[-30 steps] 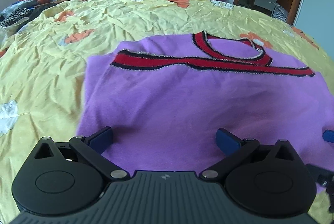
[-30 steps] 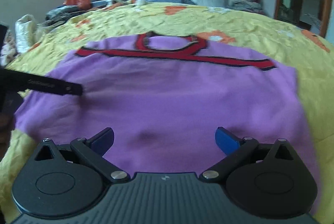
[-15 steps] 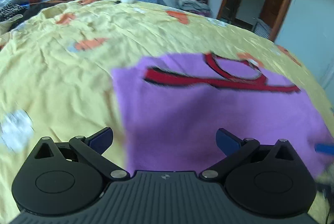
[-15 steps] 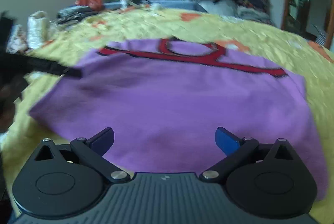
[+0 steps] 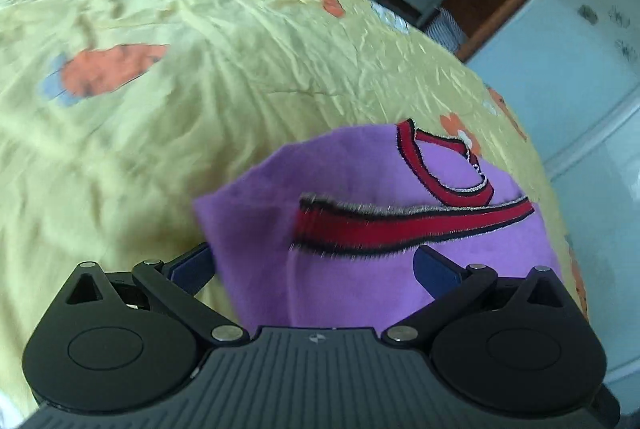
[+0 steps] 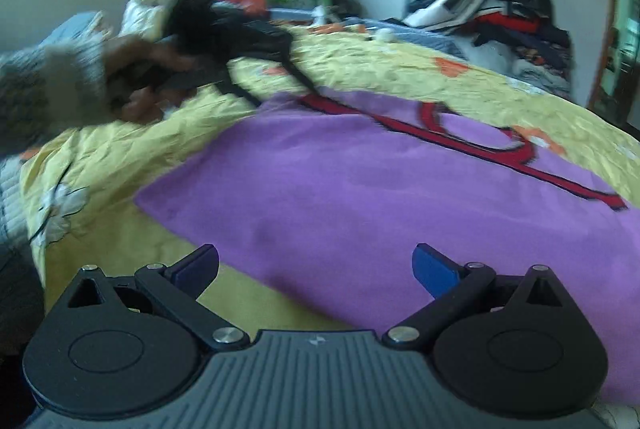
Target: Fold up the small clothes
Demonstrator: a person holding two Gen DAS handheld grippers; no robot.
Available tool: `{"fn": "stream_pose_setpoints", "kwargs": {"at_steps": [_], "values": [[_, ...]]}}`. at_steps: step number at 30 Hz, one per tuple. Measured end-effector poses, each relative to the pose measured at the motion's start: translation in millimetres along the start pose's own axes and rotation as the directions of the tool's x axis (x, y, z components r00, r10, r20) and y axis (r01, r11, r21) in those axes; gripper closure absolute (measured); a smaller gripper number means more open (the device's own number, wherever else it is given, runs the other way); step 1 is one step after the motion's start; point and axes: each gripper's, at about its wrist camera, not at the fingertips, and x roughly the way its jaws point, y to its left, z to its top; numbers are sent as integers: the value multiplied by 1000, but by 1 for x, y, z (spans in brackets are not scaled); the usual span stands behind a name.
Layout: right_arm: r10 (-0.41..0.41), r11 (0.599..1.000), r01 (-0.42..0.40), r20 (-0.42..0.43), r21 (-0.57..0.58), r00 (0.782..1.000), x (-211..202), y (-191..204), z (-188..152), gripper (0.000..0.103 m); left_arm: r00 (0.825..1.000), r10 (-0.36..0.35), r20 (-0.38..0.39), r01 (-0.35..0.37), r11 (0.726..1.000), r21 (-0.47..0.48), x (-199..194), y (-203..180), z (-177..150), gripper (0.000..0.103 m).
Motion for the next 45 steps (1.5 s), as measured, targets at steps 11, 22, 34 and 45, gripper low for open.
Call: {"fn": "stream_pose_setpoints", "kwargs": {"at_steps": [11, 22, 34, 45], "values": [[-102, 795, 137, 92, -591, 991, 42, 124, 9, 0, 999, 24, -42, -21, 996, 83, 20, -11, 21, 39], [-142, 696, 138, 54, -704, 988, 80, 156, 12, 100, 998, 9, -66, -9, 1000, 8, 10, 4, 25, 89], [-64, 880, 131, 159, -457, 985, 36, 100, 48, 99, 999, -20, -44, 14, 992, -128, -6, -2, 33, 91], [27, 1000, -23, 231, -19, 973, -17, -5, 50, 99, 998, -57, -19, 51, 972, -230, 1, -45, 57, 91]]}}
